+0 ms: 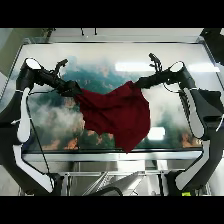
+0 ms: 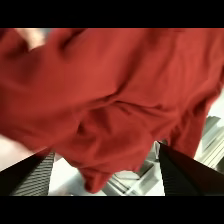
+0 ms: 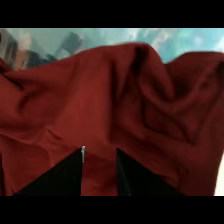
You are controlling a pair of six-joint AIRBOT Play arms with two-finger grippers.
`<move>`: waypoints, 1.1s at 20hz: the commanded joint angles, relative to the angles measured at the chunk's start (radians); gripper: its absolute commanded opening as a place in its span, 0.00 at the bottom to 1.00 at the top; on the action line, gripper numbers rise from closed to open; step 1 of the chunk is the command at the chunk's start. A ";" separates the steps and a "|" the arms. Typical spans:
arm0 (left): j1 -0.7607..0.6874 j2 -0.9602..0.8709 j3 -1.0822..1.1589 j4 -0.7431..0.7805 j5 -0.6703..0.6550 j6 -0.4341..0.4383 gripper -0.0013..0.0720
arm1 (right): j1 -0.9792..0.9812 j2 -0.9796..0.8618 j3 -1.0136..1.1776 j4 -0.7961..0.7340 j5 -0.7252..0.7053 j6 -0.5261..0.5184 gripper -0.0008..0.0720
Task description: Fold the shirts.
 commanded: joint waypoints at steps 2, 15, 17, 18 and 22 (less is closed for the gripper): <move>0.074 -0.056 0.035 0.013 -0.106 -0.092 0.96 | -0.093 0.035 -0.001 -0.009 0.187 0.071 0.36; -0.285 0.562 -1.097 -0.162 0.494 -0.062 0.96 | -0.266 0.318 -0.595 -0.192 0.208 0.077 0.36; -0.356 0.565 -1.133 -0.188 0.631 -0.063 0.96 | -0.255 0.318 -0.615 -0.172 0.179 0.058 0.36; -0.383 0.563 -1.144 -0.200 0.696 -0.063 0.96 | -0.253 0.318 -0.617 -0.151 0.169 0.048 0.36; -0.405 0.563 -1.170 -0.198 0.825 -0.074 0.96 | -0.253 0.306 -0.618 -0.110 0.157 0.029 0.36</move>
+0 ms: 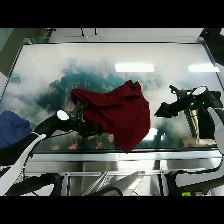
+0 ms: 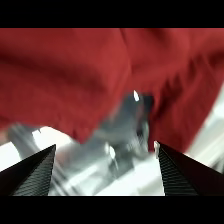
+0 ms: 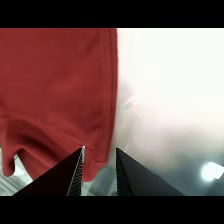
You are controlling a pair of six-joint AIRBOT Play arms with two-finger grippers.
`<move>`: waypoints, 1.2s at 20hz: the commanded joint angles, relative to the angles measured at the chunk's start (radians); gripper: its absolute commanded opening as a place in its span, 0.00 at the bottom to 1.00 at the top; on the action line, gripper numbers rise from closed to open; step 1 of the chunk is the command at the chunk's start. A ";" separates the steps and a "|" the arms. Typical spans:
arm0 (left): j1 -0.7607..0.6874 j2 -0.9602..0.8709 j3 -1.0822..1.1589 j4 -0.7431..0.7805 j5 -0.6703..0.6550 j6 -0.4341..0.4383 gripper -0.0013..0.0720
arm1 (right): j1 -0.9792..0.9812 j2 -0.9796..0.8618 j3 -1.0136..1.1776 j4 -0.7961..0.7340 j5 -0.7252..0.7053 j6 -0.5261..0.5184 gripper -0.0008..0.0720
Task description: Fold the shirts.
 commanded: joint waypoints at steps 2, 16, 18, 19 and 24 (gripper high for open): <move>-0.014 0.007 -0.047 -0.017 0.164 -0.008 0.96 | 0.002 -0.020 -0.014 0.029 -0.018 -0.014 0.66; -0.046 0.016 0.044 -0.016 0.083 -0.006 0.04 | 0.091 -0.129 -0.043 0.065 -0.021 -0.011 0.50; -0.044 0.055 0.069 -0.009 0.066 -0.007 0.04 | 0.095 -0.129 -0.043 0.114 -0.015 -0.012 0.22; -0.035 0.070 0.081 -0.010 0.053 -0.007 0.04 | 0.097 -0.129 -0.043 0.140 -0.014 -0.013 0.04; 0.088 0.119 0.103 -0.009 -0.086 -0.003 0.04 | 0.088 -0.089 -0.042 0.167 -0.001 -0.015 0.04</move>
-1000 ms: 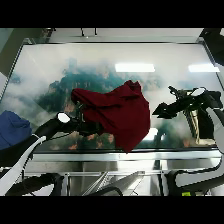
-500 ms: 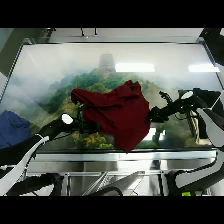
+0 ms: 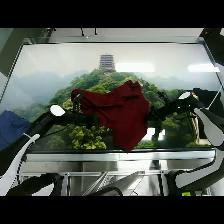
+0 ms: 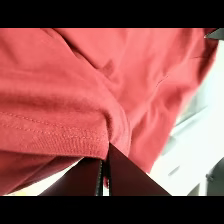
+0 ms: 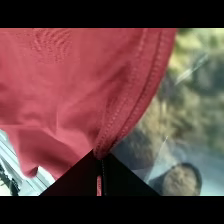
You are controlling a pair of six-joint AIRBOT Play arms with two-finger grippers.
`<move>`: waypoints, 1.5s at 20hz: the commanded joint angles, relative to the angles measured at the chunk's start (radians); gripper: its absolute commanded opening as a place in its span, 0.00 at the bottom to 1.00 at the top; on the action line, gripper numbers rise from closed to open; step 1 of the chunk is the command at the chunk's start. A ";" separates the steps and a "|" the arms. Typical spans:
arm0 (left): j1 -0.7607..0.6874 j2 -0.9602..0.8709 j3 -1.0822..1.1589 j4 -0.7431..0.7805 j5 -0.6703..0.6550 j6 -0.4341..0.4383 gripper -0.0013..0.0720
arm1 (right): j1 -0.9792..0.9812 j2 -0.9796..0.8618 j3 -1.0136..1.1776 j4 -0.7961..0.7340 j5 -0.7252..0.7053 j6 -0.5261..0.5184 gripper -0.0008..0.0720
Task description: Fold the shirts.
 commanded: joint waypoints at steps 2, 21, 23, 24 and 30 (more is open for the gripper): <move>0.126 0.048 0.013 0.001 -0.149 0.022 0.04 | -0.036 0.058 0.001 0.025 0.005 0.001 0.04; -0.002 0.073 -0.214 -0.011 0.059 0.047 0.04 | 0.188 0.087 0.000 0.033 -0.031 0.014 0.04; -0.011 0.073 -0.227 -0.011 0.079 0.047 0.04 | 0.187 0.087 0.000 0.032 -0.031 0.015 0.04; -0.010 0.073 -0.230 -0.010 0.077 0.047 0.04 | 0.187 0.087 0.000 0.033 -0.031 0.015 0.04; -0.011 0.073 -0.230 -0.011 0.075 0.042 0.67 | 0.187 0.087 0.000 0.033 -0.031 0.015 0.04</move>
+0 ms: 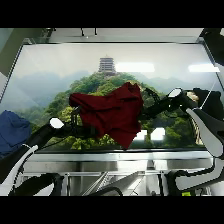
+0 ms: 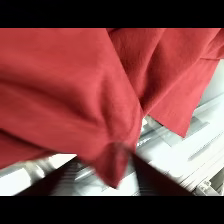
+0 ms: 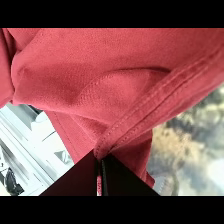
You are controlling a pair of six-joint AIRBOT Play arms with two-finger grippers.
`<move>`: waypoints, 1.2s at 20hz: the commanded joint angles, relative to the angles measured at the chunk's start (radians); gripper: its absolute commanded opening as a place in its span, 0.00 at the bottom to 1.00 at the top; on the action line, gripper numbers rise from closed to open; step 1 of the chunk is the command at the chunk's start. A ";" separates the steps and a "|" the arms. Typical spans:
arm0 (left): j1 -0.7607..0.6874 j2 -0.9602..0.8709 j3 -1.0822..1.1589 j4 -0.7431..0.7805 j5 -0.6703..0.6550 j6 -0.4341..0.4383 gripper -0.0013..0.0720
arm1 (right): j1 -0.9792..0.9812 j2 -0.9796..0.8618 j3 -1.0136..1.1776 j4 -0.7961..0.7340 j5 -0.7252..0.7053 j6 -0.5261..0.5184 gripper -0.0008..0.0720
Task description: Fold the shirts.
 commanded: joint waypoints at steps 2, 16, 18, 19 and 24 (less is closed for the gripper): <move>-0.002 0.000 -0.002 0.000 0.014 -0.003 0.42 | 0.002 0.000 -0.001 0.000 -0.002 0.000 0.04; 0.319 0.287 0.303 -0.028 -0.244 0.013 0.03 | -0.219 0.256 0.215 0.092 0.132 -0.018 0.04; 0.500 0.429 0.472 -0.056 -0.323 -0.019 0.04 | -0.368 0.353 0.340 0.223 0.174 -0.019 0.04; 0.587 0.489 0.550 -0.071 -0.341 -0.017 0.04 | -0.429 0.392 0.390 0.293 0.192 -0.035 0.04; 0.922 0.687 0.921 0.045 -0.243 0.016 0.04 | -0.634 0.555 0.674 0.484 0.159 -0.098 0.04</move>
